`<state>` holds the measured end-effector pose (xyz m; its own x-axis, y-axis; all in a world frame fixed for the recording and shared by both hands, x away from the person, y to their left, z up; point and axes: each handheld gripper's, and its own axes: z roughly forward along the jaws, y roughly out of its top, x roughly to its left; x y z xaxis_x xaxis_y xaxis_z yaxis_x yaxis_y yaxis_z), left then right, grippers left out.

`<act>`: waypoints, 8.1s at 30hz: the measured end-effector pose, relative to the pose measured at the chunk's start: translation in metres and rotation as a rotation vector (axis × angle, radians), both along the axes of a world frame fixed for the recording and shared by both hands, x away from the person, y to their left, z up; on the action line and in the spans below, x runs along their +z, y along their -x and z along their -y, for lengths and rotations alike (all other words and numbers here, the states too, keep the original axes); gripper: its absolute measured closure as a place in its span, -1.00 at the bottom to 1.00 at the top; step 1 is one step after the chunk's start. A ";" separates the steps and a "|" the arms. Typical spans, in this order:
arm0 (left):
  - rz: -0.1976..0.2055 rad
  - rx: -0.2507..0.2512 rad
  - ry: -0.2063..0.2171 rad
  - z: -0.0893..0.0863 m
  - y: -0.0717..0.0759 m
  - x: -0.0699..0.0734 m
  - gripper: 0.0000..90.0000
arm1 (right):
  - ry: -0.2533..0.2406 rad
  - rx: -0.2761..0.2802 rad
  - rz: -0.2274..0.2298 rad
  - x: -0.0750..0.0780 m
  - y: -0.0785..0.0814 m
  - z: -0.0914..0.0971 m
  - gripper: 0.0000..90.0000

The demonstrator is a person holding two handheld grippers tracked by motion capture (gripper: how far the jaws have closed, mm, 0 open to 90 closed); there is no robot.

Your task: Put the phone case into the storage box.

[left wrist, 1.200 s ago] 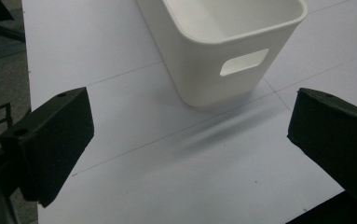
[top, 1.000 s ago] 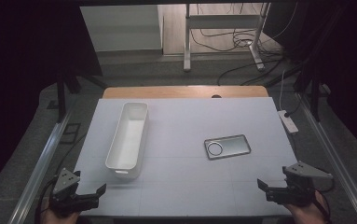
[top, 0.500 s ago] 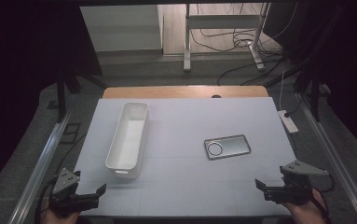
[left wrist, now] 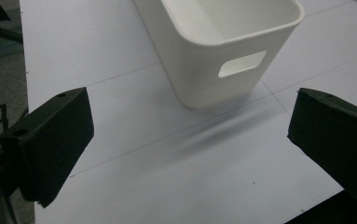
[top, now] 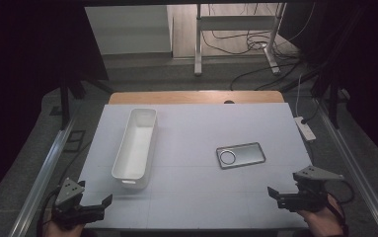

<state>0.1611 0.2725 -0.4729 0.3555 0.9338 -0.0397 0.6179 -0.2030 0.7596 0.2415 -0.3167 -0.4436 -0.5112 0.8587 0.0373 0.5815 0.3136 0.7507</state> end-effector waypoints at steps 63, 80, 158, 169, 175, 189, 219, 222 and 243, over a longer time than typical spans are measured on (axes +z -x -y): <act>0.000 -0.007 -0.005 0.001 -0.001 0.000 -0.98 | 0.069 0.081 -0.073 -0.003 -0.091 -0.047 -1.00; 0.001 -0.009 -0.004 0.001 -0.002 0.000 -0.98 | 0.092 0.091 -0.076 -0.008 -0.116 -0.060 -1.00; 0.011 -0.016 0.002 0.001 -0.001 0.000 -0.98 | 0.206 0.040 -0.257 -0.048 -0.155 -0.042 0.99; 0.010 -0.015 0.002 0.001 -0.001 0.000 -0.97 | 0.215 0.053 -0.287 -0.052 -0.146 -0.037 0.99; 0.011 -0.016 0.001 0.001 -0.001 0.000 -0.97 | 0.218 0.090 -0.307 -0.053 -0.134 -0.040 0.99; 0.011 -0.018 -0.004 0.002 -0.001 0.000 -0.97 | 0.214 0.176 -0.318 -0.054 -0.110 -0.054 0.99; 0.012 -0.019 -0.007 0.002 -0.001 0.000 -0.97 | 0.166 0.239 -0.290 -0.047 -0.098 -0.075 0.33; 0.012 -0.019 -0.007 0.002 -0.001 0.000 -0.97 | 0.160 0.223 -0.273 -0.045 -0.100 -0.073 0.01; 0.010 -0.018 -0.003 0.001 -0.002 0.000 -0.97 | 0.169 0.129 -0.231 -0.036 -0.133 -0.062 -0.98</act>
